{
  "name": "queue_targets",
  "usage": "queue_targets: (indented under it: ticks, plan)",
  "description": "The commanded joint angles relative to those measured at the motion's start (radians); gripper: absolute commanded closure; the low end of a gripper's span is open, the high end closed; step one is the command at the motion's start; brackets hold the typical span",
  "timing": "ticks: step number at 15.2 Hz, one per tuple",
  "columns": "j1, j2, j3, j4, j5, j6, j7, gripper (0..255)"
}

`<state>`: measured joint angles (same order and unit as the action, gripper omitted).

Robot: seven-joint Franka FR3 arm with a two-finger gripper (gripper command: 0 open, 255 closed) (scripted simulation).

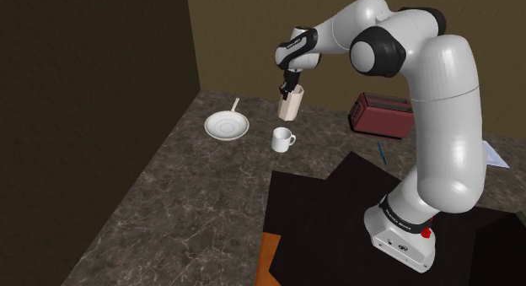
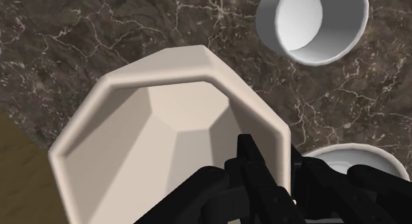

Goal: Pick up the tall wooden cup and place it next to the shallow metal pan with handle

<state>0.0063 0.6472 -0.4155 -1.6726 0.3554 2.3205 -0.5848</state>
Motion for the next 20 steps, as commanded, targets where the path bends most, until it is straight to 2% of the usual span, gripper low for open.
queue_targets:
  ticks: [1,16,20]
  plan:
    - [-0.005,0.018,0.007,0.000,0.009,0.018,-0.006,255]
    - [-0.044,0.162,0.062,0.022,0.067,0.140,-0.042,255]
    - [-0.044,0.162,0.062,0.022,0.067,0.140,-0.042,255]
